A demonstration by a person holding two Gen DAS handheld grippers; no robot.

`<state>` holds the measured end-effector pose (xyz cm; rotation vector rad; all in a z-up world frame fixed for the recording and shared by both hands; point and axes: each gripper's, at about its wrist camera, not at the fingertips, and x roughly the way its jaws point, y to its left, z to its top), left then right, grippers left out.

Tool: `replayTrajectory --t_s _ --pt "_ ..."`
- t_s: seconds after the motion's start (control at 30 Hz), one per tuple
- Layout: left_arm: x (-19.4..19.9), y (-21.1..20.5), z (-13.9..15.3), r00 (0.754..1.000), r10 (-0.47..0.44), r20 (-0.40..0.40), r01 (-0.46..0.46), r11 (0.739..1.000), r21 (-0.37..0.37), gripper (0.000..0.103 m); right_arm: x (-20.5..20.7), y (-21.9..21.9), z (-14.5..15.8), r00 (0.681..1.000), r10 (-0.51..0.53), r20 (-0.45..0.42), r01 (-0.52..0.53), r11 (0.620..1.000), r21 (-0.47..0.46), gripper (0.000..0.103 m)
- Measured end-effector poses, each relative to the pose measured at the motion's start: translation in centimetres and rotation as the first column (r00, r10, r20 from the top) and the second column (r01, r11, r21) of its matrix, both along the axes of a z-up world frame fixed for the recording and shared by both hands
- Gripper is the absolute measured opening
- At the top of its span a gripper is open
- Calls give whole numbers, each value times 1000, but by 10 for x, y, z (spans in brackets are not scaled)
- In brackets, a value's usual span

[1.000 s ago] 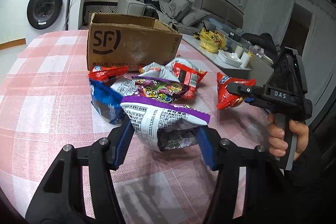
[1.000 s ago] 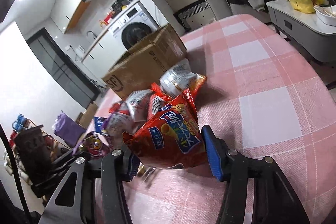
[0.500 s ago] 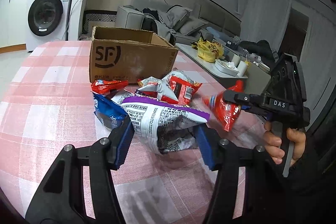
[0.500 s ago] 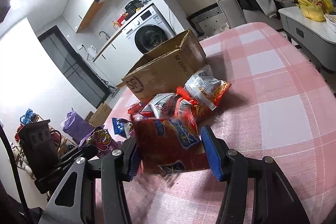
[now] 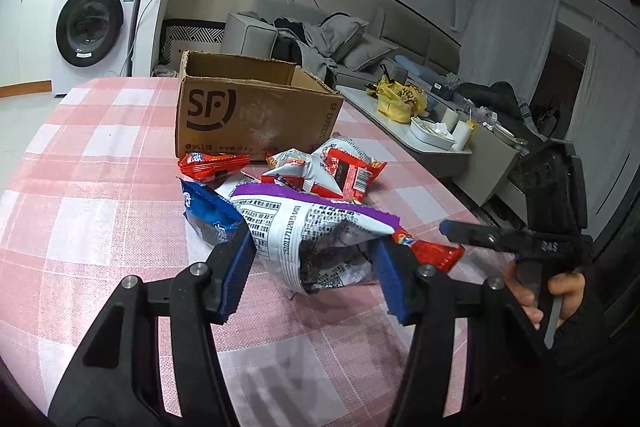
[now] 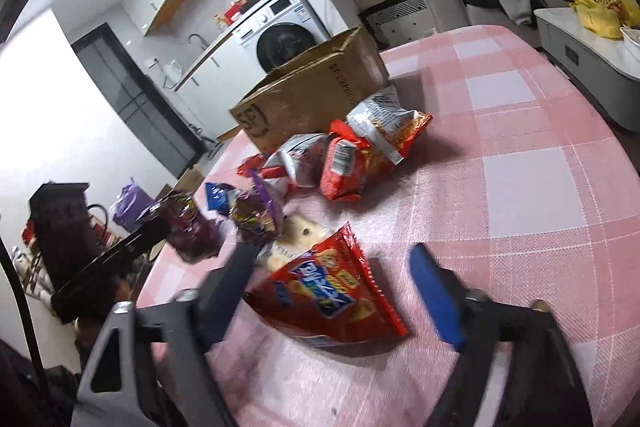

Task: Organize snacks
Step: 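Lift the purple-and-white bag with the left gripper while the right gripper lifts the red chip bag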

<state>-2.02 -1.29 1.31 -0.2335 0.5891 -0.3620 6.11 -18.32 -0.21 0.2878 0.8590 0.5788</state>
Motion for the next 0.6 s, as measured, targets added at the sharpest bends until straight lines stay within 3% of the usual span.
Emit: replayTrajectory --t_s 0.1,0.23,0.37,0.53,0.6 --pt "1 -1 0 1000 -2 1 2 1000 1 53 -5 12 -6 998 52 -23 -53 998 -47 96" --pt "1 -1 0 1000 -6 -2 6 1000 -2 53 0 26 -24 997 28 -70 -37 991 -128 96" --pt "1 -1 0 1000 -2 3 2 1000 -3 53 1 39 -25 998 43 -40 -49 981 -188 95" --pt "2 0 -2 1000 1 1 -1 1000 -3 53 -1 56 -26 996 87 -20 -89 962 -260 58" --pt "2 0 -1 1000 1 3 -1 1000 -3 53 -4 56 -25 996 94 -10 -93 965 -244 55"
